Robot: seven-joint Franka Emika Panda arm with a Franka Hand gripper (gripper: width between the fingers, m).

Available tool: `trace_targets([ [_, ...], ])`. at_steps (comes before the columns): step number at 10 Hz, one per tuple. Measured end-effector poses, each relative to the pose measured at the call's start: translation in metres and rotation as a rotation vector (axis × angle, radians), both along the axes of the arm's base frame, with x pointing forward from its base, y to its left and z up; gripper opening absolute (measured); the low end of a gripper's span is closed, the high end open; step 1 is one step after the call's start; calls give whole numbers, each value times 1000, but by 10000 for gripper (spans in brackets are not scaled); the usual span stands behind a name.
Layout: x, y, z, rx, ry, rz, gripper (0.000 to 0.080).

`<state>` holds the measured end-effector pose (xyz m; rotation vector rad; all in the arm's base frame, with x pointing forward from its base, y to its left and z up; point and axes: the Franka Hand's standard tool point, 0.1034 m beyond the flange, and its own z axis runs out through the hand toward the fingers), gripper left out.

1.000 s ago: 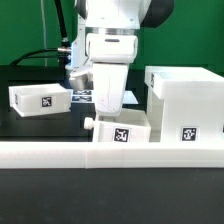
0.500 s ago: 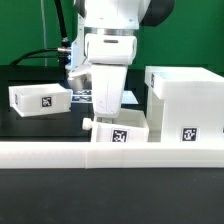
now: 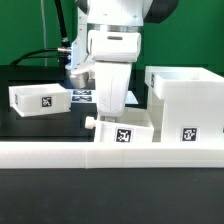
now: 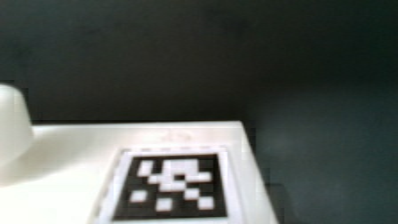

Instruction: Assemble drawer

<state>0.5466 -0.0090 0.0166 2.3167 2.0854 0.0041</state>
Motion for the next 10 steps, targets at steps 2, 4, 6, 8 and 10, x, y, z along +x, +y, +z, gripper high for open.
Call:
trace_targets([
  [2, -1, 0, -1, 0, 2, -1, 41],
  [4, -1, 0, -1, 0, 2, -1, 41],
  [6, -2, -4, -2, 0, 3, 8, 41],
  [8, -1, 0, -2, 1, 1, 4, 41],
  [10, -1, -18, -2, 30, -2, 26, 41],
])
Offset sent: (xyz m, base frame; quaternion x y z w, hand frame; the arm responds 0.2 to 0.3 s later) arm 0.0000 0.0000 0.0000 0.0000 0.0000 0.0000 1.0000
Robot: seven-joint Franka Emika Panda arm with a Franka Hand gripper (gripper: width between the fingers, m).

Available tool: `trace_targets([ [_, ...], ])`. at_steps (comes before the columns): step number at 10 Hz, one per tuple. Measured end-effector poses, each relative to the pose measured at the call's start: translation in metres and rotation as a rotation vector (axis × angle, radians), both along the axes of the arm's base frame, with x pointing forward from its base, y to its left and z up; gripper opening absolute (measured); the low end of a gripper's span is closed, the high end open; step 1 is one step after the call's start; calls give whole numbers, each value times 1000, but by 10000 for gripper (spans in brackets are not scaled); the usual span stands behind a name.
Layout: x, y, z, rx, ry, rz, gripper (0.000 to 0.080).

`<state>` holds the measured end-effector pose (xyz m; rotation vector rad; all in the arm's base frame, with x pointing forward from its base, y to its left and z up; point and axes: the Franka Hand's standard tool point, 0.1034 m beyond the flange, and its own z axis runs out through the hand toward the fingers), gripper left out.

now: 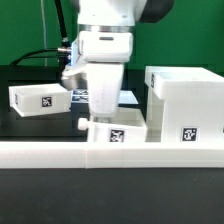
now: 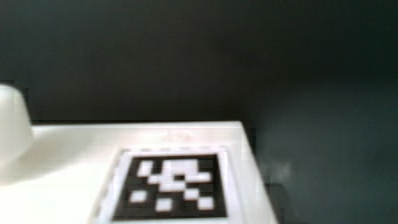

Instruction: Assemble drawer

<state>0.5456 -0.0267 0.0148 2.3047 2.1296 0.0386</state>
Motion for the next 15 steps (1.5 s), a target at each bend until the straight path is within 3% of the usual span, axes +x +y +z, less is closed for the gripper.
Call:
trace_targets([
  [1, -1, -12, 0, 40, -4, 19, 41],
  [2, 0, -11, 1, 54, -6, -14, 41],
  [6, 1, 1, -3, 39, -6, 50, 41],
  [10, 0, -2, -4, 39, -1, 38, 41],
  [12, 3, 12, -3, 33, 12, 12, 41],
  [15, 2, 15, -4, 31, 14, 11, 41],
])
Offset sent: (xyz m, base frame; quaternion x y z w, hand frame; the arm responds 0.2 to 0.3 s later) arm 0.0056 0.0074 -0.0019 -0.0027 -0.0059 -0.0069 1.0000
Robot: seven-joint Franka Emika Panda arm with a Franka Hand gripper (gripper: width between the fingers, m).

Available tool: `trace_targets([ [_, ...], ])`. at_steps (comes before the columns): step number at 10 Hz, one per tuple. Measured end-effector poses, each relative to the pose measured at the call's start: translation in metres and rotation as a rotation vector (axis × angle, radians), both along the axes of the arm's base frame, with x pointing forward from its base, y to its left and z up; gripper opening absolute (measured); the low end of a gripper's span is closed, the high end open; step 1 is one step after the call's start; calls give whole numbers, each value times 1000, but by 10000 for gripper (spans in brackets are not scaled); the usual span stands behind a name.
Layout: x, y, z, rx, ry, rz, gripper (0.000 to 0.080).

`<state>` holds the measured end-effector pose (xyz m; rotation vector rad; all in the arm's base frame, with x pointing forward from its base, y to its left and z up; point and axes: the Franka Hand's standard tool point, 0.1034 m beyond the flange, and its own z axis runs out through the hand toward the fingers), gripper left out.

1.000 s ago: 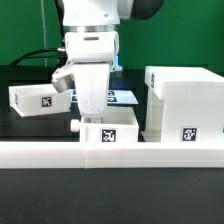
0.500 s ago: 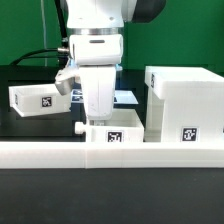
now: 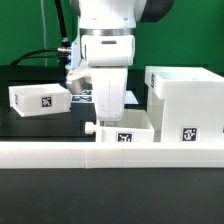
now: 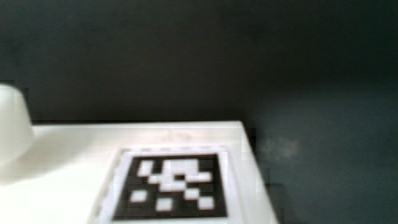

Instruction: Assemble drawer

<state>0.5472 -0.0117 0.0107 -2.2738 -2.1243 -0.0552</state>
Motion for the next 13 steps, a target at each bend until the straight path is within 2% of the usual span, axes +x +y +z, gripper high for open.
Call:
trace_targets([
  [3, -1, 0, -1, -1, 4, 5, 41],
  [5, 0, 9, 0, -21, 2, 68, 41],
  [7, 0, 9, -1, -44, 3, 53, 42],
  [13, -2, 8, -1, -49, 22, 64, 42],
])
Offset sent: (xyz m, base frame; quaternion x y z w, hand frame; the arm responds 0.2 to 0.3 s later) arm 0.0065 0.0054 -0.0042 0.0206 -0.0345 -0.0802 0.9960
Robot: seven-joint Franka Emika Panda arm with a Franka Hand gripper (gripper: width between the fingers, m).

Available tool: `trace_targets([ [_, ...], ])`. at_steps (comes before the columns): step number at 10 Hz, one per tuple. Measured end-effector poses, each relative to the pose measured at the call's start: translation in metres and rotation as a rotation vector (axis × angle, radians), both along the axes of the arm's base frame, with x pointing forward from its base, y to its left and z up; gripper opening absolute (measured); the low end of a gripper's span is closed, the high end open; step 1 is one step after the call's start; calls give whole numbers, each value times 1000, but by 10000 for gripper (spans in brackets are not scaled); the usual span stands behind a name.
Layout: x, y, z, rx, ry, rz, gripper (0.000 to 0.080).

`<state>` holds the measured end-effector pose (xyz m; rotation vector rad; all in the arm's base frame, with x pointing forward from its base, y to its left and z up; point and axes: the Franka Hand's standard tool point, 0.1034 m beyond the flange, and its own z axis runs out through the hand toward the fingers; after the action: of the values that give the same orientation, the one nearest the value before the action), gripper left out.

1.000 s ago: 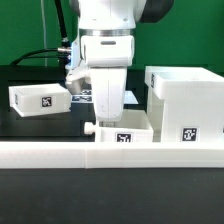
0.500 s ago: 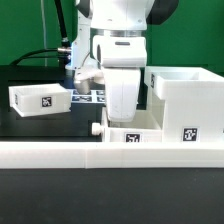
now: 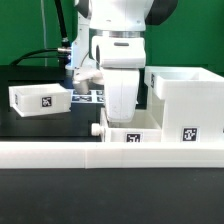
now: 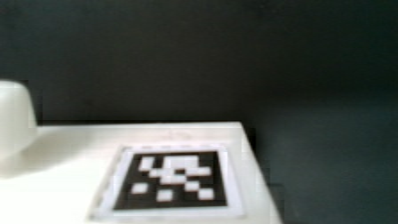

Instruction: Assemble drawer

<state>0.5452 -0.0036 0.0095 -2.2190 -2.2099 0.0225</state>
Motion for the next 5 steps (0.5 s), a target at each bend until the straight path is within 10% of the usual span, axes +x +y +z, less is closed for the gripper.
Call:
trace_targets([
  [5, 0, -3, 0, 1, -4, -9, 42],
])
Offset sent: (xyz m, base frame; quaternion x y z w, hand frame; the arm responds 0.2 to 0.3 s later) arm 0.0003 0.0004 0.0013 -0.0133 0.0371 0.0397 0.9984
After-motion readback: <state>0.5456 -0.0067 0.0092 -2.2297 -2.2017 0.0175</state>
